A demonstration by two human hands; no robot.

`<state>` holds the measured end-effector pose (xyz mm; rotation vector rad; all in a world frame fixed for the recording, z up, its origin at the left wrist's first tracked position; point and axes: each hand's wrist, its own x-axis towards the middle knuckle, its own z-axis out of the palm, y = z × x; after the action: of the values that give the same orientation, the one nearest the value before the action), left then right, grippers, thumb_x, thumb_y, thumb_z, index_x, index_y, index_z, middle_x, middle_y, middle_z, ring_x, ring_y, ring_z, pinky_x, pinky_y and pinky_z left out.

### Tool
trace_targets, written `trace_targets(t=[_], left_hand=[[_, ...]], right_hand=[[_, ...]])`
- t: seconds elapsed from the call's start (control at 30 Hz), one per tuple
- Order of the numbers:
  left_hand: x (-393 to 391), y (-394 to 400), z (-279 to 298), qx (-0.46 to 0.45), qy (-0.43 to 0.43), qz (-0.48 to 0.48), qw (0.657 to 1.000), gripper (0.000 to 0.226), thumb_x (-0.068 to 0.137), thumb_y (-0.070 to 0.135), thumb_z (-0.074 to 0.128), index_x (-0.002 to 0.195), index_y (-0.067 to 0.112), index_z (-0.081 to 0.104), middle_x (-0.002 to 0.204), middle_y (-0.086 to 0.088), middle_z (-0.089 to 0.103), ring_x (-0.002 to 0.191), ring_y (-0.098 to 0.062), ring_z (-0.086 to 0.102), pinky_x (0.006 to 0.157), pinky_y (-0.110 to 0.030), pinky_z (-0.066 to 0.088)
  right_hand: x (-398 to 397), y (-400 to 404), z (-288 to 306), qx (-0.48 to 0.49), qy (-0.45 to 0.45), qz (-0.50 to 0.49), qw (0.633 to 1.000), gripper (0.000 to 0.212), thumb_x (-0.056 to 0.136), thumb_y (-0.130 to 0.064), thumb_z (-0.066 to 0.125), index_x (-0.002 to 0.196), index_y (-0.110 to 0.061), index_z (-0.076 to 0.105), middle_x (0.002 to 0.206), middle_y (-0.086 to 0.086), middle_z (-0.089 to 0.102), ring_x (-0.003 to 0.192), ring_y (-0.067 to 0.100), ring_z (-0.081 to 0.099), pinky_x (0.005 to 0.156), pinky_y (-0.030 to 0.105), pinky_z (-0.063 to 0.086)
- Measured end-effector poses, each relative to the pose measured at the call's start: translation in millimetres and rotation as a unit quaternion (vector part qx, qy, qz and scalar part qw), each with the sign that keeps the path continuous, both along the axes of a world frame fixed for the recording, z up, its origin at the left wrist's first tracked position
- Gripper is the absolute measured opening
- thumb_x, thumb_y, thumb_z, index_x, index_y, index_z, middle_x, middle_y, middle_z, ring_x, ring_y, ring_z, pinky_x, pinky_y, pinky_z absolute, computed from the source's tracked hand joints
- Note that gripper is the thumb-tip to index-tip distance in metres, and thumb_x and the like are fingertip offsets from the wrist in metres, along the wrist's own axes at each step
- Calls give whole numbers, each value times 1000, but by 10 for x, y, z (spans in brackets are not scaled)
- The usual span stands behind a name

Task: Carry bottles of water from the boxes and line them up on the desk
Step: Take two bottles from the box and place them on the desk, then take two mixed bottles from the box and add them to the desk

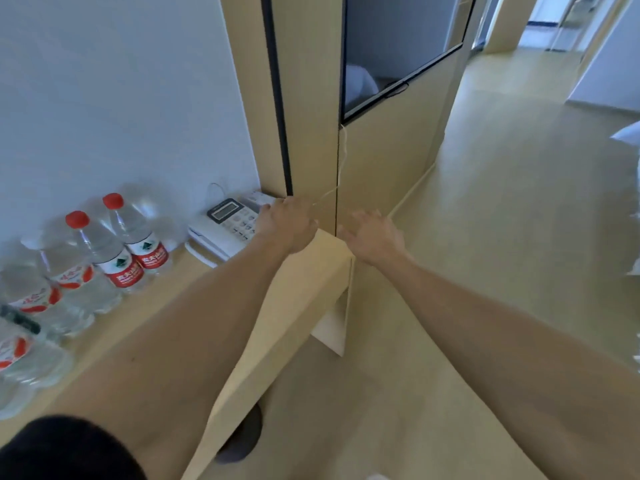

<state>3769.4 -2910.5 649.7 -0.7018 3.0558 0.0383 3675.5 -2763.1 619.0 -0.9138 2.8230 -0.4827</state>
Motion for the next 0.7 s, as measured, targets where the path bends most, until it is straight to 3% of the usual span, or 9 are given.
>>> trace_targets(t=[0.43,0.7], left_hand=[[-1704,2115,-527,57,-65,-161,983,55,103,47,38,154,25,35,154,-9,44,140,-31,42,113,-43,37],[-2475,3128,-800,82,-89,-248,961,55,104,39,42,155,23,33,154,-15,40,142,-35,38,114,-45,30]], right_hand=[[-932,2697,-348,31,-62,-206,976,53,98,-55,42,142,-26,45,141,8,51,131,31,47,102,46,44],[-1225,3668,-514,53,-96,-310,945,54,99,-54,40,144,-24,43,143,9,49,132,31,47,104,49,44]])
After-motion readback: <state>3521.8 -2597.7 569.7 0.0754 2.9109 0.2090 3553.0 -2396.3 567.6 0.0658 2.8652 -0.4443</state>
